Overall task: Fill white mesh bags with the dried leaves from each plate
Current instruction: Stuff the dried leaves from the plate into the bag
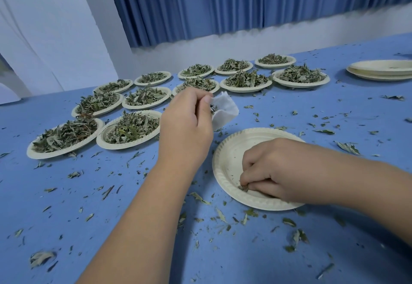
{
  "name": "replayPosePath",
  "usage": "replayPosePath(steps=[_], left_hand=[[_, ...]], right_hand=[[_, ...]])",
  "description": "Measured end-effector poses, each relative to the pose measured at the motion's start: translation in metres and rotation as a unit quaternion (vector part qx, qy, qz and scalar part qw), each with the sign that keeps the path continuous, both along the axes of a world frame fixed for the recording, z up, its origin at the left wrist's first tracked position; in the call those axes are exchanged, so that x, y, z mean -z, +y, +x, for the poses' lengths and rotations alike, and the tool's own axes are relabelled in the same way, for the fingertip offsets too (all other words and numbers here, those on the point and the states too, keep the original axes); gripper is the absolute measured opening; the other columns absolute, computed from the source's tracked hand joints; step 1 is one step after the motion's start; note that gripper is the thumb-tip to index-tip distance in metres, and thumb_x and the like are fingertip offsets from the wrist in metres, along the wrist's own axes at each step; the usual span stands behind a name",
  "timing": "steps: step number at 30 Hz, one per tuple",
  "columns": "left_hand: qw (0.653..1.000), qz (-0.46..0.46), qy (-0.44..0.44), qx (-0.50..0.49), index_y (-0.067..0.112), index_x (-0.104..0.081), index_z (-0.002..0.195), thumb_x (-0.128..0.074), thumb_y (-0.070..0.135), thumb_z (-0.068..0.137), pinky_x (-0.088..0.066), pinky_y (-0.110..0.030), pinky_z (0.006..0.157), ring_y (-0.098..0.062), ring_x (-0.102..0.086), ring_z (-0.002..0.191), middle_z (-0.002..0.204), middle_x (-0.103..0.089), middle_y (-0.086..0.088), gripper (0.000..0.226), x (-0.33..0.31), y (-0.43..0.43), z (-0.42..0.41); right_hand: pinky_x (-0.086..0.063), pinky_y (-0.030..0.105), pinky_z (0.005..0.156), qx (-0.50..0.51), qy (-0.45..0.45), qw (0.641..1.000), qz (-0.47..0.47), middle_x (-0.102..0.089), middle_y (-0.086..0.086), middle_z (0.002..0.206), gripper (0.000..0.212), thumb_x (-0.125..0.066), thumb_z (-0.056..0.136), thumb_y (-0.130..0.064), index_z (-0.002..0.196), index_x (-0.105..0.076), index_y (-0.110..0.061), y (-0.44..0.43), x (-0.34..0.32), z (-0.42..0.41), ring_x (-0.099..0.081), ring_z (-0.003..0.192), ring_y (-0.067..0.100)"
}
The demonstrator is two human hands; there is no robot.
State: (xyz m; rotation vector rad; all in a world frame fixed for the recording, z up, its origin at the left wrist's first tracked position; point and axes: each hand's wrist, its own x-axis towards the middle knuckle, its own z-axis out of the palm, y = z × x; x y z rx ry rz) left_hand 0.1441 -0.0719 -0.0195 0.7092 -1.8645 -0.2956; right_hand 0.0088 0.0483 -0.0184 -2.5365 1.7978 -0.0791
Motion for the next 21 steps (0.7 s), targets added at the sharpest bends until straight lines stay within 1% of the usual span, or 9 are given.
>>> replayPosePath(steps=[2,4,7,9,10,13,16,19,21], left_hand=[[1.0,0.011,-0.023,0.006,0.013,-0.065,0.093,-0.053,0.014,0.098,-0.033,-0.003,0.069,0.014,-0.048,0.076,0.075,-0.05,0.022,0.013,0.002,-0.002,-0.001],[0.999,0.023,-0.038,0.009,0.015,-0.066,0.093,-0.054,0.016,0.098,-0.034,-0.004,0.066,0.011,-0.048,0.074,0.074,-0.052,0.022,0.013,0.004,-0.003,-0.002],[0.999,0.031,-0.039,0.011,0.017,-0.067,0.09,-0.055,0.018,0.096,-0.035,-0.006,0.063,0.007,-0.05,0.07,0.07,-0.053,0.022,0.013,0.005,-0.003,-0.002],[0.998,0.035,-0.042,0.011,0.017,-0.067,0.089,-0.056,0.019,0.096,-0.036,-0.008,0.062,0.004,-0.051,0.068,0.067,-0.053,0.021,0.013,0.005,-0.002,-0.002],[0.998,0.037,-0.046,0.012,0.018,-0.068,0.088,-0.056,0.018,0.096,-0.035,-0.009,0.061,0.003,-0.051,0.068,0.066,-0.054,0.021,0.013,0.005,-0.001,-0.003],[0.997,0.043,-0.06,0.014,0.018,-0.068,0.089,-0.056,0.018,0.096,-0.035,-0.008,0.061,0.002,-0.052,0.068,0.065,-0.054,0.02,0.013,0.004,0.002,-0.003],[0.997,0.04,-0.064,0.012,0.017,-0.069,0.09,-0.057,0.018,0.096,-0.034,-0.005,0.061,0.005,-0.051,0.066,0.064,-0.053,0.021,0.013,0.003,0.003,-0.002],[0.997,0.046,-0.06,0.016,0.017,-0.069,0.089,-0.057,0.017,0.095,-0.035,-0.005,0.061,0.005,-0.052,0.066,0.065,-0.053,0.021,0.013,0.002,0.005,-0.002],[0.996,0.056,-0.064,0.022,0.018,-0.069,0.089,-0.057,0.018,0.095,-0.036,-0.006,0.061,0.004,-0.053,0.068,0.066,-0.055,0.021,0.013,0.002,0.007,-0.004]], right_hand=[[-0.036,0.013,0.073,0.007,-0.008,1.0,-0.003,-0.056,-0.017,0.105,0.03,-0.042,0.099,-0.034,0.118,-0.065,-0.038,0.002,-0.001,0.001,-0.04,0.083,-0.002],[-0.037,0.013,0.073,0.013,-0.012,1.0,-0.005,-0.058,-0.016,0.107,0.03,-0.042,0.099,-0.033,0.117,-0.065,-0.037,0.003,-0.002,0.002,-0.045,0.086,0.0],[-0.032,0.008,0.067,0.032,-0.027,0.999,-0.013,-0.062,-0.015,0.106,0.029,-0.045,0.098,-0.029,0.115,-0.067,-0.036,0.0,-0.002,-0.001,-0.044,0.084,-0.001],[-0.033,0.006,0.067,0.048,-0.043,0.998,-0.017,-0.064,-0.016,0.105,0.028,-0.048,0.096,-0.028,0.112,-0.07,-0.034,-0.001,-0.002,-0.004,-0.045,0.083,-0.002],[-0.037,0.008,0.07,0.055,-0.052,0.997,-0.02,-0.064,-0.016,0.104,0.027,-0.049,0.095,-0.027,0.109,-0.071,-0.033,-0.001,-0.001,-0.005,-0.048,0.084,-0.002],[-0.047,0.022,0.079,0.072,-0.089,0.993,-0.022,-0.067,-0.016,0.095,0.022,-0.056,0.091,-0.023,0.101,-0.074,-0.03,-0.001,-0.001,-0.006,-0.055,0.083,-0.001],[-0.048,0.021,0.077,0.096,-0.172,0.98,-0.043,-0.069,-0.019,0.087,0.017,-0.064,0.085,-0.021,0.09,-0.076,-0.033,-0.001,-0.009,-0.011,-0.06,0.082,-0.001],[-0.051,0.02,0.07,0.128,-0.281,0.948,-0.077,-0.069,-0.024,0.081,0.016,-0.069,0.08,-0.027,0.078,-0.073,-0.043,0.004,-0.021,-0.022,-0.064,0.075,0.001],[-0.052,0.023,0.071,0.148,-0.334,0.924,-0.11,-0.07,-0.021,0.079,0.011,-0.069,0.075,-0.031,0.076,-0.074,-0.041,0.005,-0.025,-0.027,-0.065,0.071,0.004]])
